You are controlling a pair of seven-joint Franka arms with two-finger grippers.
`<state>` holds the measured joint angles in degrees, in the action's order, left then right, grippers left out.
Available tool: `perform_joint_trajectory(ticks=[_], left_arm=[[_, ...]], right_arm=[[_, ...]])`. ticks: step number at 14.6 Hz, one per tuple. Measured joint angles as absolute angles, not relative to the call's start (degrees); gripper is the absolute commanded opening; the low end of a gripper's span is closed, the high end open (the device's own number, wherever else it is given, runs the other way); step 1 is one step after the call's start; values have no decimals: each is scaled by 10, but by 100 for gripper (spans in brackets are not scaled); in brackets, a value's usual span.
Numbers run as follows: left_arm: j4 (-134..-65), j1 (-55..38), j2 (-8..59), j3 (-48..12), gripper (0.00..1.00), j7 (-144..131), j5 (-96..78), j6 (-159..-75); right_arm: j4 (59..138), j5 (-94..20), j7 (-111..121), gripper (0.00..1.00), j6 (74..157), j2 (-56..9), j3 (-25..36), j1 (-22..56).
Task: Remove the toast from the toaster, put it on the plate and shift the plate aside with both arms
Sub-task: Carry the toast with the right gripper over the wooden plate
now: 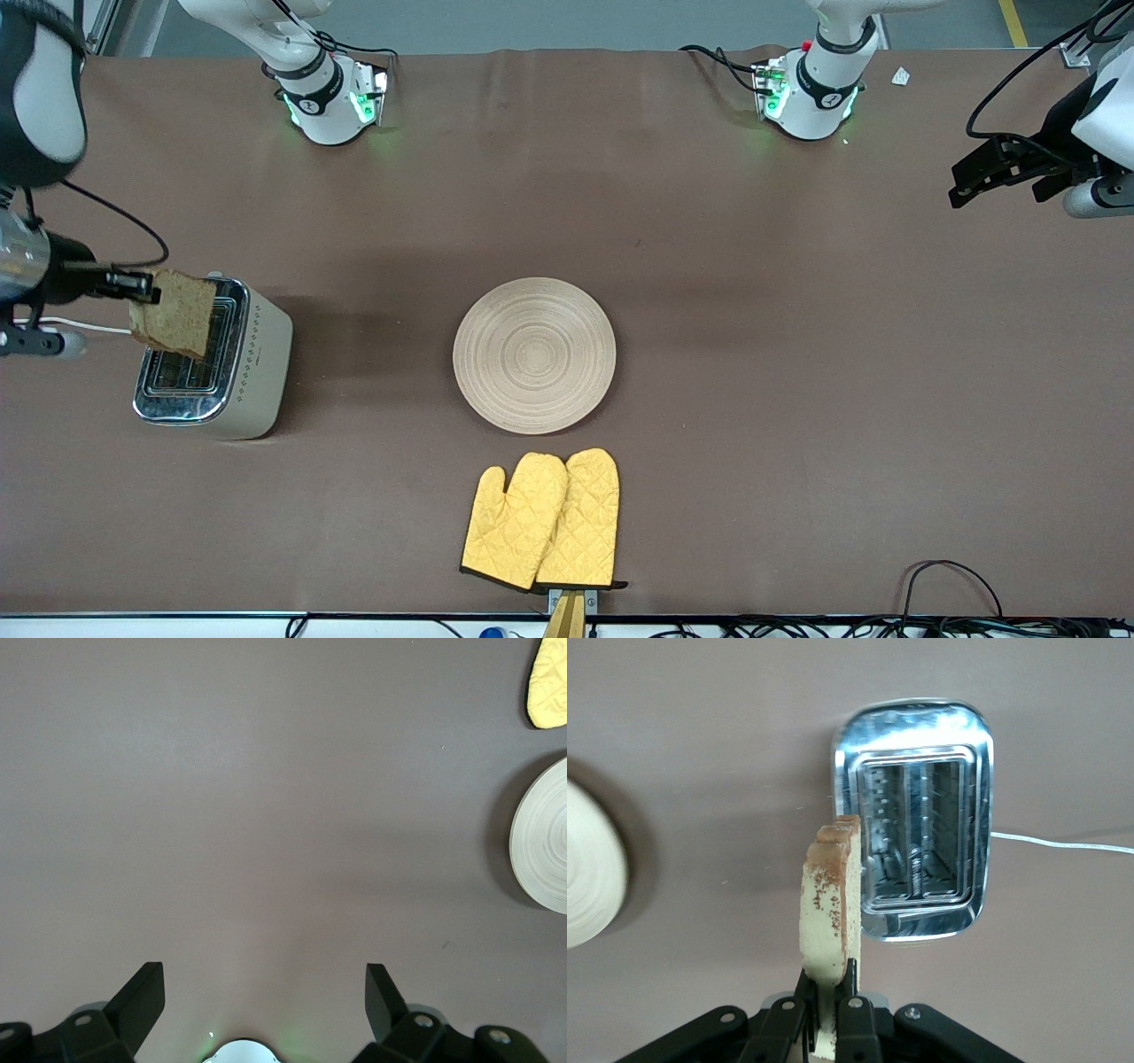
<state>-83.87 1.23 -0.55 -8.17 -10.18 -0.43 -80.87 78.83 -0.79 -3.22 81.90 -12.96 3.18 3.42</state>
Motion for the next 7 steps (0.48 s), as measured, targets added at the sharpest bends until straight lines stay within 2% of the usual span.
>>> perform_joint_trajectory(ticks=[3,7], left_arm=[[-839,12,-5,-82,100,-102,-4,-809],[-839,12,-5,-81,100,-102,-4,-809]], right_arm=[[768,-8,-134,0,806,-128,2,87],[770,-12,-276,0,860,-147,-5,203]])
